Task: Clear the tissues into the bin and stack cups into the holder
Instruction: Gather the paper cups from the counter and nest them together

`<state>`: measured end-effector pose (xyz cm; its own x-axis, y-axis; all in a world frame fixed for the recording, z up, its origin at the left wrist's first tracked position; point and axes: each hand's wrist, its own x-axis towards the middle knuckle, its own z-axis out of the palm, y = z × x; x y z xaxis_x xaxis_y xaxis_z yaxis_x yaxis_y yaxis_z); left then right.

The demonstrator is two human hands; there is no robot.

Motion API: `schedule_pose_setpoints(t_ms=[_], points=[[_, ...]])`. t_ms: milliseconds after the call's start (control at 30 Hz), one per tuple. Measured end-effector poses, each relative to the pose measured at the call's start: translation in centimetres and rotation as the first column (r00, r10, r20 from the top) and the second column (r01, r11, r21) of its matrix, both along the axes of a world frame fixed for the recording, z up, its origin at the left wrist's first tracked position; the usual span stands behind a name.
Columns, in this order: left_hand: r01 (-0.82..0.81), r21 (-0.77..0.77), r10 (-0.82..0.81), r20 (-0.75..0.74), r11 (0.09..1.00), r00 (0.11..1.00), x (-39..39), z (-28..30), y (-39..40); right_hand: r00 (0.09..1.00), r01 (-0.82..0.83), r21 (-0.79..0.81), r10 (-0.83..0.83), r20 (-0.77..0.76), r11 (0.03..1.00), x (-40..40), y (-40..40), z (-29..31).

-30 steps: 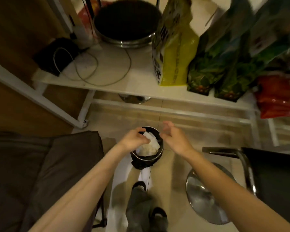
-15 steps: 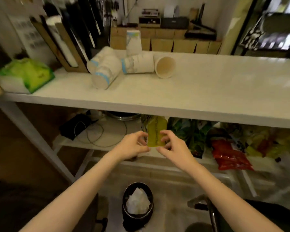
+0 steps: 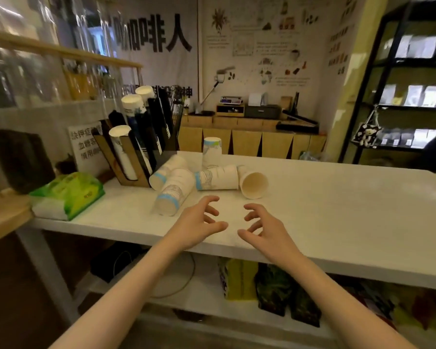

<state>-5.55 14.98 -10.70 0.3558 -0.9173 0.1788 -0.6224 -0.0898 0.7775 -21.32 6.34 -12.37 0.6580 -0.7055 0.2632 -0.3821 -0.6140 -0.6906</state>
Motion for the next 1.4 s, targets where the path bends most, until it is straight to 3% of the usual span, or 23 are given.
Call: schedule_pose_setpoints(t_ms=[200,433,733,933,1067,1300,1400], points=[[-0.111,-0.105,0.113,0.017,0.988,0.993,5.8,2.4,-2.2,0.998,-0.024,-0.010,0.024,0.053,1.000,5.7,-3.1,2.9],[-0.272,-0.149,0.284,0.066,0.951,0.957,14.2,2.5,-5.3,0.991,-0.034,0.298,-0.006,0.132,0.954,14.2,-6.1,3.3],[-0.315,-0.068,0.322,0.144,0.947,0.936,19.2,1.4,-7.6,1.000,-0.017,0.523,0.009,0.019,0.852,19.1,-7.8,2.4],[-0.316,0.093,0.276,0.304,0.944,0.912,20.9,1.0,-10.0,0.996,0.016,0.519,0.032,-0.085,0.855,21.2,-9.7,3.4],[-0.343,0.120,0.277,0.374,0.932,0.885,22.1,0.6,-11.4,0.989,0.001,0.443,0.065,-0.134,0.897,22.3,-9.2,3.4],[-0.413,0.204,0.290,0.448,0.888,0.846,22.7,0.1,-12.3,0.990,0.008,0.416,0.051,-0.131,0.910,23.5,-9.1,2.3],[-0.424,0.201,0.292,0.473,0.883,0.831,22.9,0.2,-12.3,0.995,-0.028,0.502,0.071,-0.067,0.864,23.4,-9.6,1.7]])
